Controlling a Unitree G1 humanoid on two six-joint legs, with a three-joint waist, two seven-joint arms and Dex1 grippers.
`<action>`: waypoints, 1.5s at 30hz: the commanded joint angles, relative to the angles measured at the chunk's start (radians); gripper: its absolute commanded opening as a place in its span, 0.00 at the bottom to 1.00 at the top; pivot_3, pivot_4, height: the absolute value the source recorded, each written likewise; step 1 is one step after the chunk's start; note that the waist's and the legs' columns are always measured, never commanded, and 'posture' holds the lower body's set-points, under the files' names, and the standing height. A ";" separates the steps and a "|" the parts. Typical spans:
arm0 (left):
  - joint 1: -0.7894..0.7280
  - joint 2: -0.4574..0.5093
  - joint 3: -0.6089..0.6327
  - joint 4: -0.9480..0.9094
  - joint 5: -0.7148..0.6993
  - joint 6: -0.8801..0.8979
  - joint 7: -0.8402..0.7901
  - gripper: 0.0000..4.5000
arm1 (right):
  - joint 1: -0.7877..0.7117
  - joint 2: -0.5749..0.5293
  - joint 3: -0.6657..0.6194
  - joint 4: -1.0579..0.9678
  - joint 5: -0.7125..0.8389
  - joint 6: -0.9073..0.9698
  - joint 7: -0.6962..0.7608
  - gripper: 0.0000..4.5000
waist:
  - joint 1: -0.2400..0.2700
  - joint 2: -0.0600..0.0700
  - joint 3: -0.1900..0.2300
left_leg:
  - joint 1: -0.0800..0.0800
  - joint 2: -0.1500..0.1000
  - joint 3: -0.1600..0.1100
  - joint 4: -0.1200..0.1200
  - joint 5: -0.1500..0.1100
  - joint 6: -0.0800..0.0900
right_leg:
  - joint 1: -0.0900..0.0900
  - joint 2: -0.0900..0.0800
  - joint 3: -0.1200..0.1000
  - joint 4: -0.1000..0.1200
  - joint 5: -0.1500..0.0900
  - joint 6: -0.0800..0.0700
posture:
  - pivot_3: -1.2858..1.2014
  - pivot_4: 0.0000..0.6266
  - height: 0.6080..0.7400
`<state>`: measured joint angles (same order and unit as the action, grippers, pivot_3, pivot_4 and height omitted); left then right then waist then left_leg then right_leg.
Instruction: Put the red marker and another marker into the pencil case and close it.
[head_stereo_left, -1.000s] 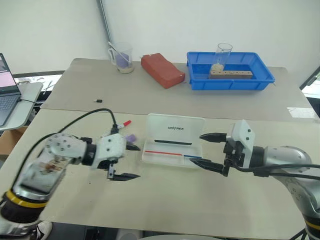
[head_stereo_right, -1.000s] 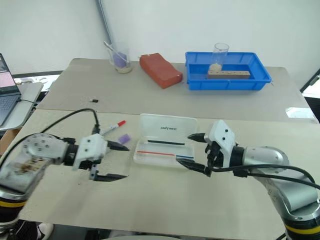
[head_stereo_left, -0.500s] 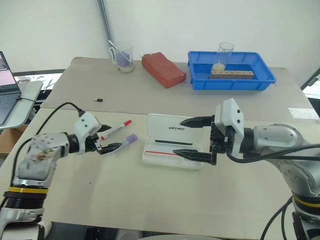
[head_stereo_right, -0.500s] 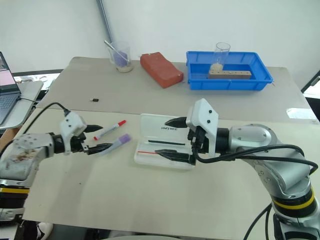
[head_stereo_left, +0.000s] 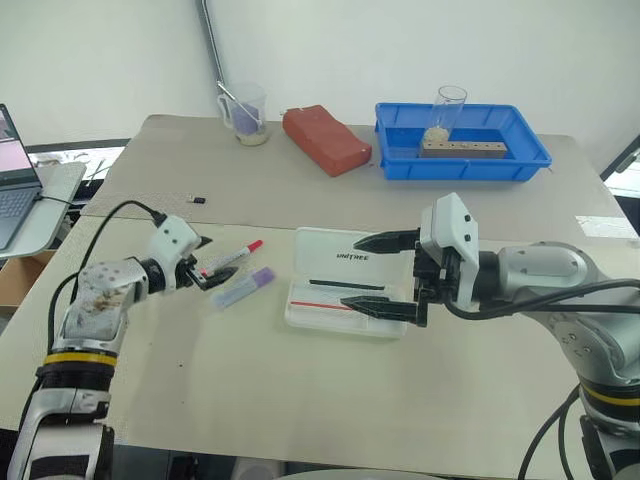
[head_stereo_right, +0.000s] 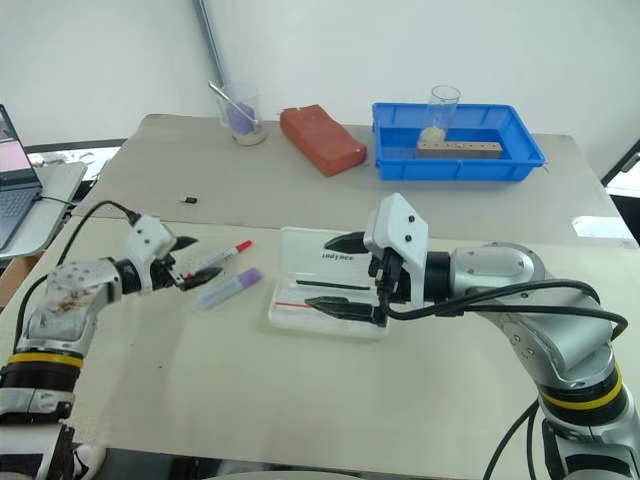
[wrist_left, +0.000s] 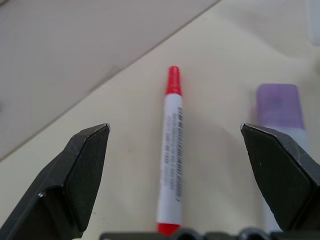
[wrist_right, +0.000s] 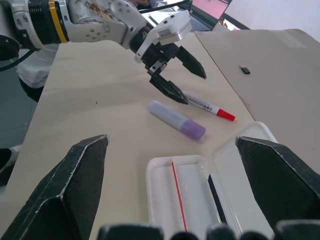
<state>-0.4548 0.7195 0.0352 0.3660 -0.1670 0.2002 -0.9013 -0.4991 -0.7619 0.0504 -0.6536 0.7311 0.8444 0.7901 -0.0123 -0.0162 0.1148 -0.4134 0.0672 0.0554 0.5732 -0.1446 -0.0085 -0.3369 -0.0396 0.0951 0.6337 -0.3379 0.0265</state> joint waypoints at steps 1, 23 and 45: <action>-0.056 -0.003 0.004 0.103 0.014 -0.059 -0.018 0.99 | -0.041 0.014 -0.014 -0.005 0.018 0.009 -0.019 1.00 | -0.002 0.000 0.000 | 0.000 0.000 0.000 0.000 0.000 0.000 | 0.000 0.000 0.000 0.000 0.000 0.000 | 0.52 0.24 1.00; -0.192 -0.001 -0.005 0.326 0.032 -0.118 -0.135 0.03 | -0.039 -0.006 -0.029 -0.019 0.033 0.032 -0.050 1.00 | -0.001 0.000 0.000 | -0.002 0.000 0.000 0.001 0.000 0.000 | -0.006 0.001 0.000 0.008 0.000 0.000 | 0.52 0.24 1.00; -0.246 -0.112 -0.361 -0.239 0.079 -0.103 -0.313 0.03 | 0.264 -0.125 -0.197 -0.080 0.013 0.001 -0.061 1.00 | 0.008 0.000 -0.001 | 0.001 -0.001 0.000 0.003 0.000 0.000 | 0.000 0.001 0.001 0.005 -0.001 0.000 | 0.52 0.24 1.00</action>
<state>-0.6660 0.6287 -0.3143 0.0789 -0.1255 0.1604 -1.2469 -0.2431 -0.8902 -0.1034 -0.7024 0.7459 0.8748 0.7443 -0.0044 -0.0166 0.1141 -0.4130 0.0663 0.0548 0.5762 -0.1445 -0.0085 -0.3370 -0.0383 0.0959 0.6385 -0.3390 0.0263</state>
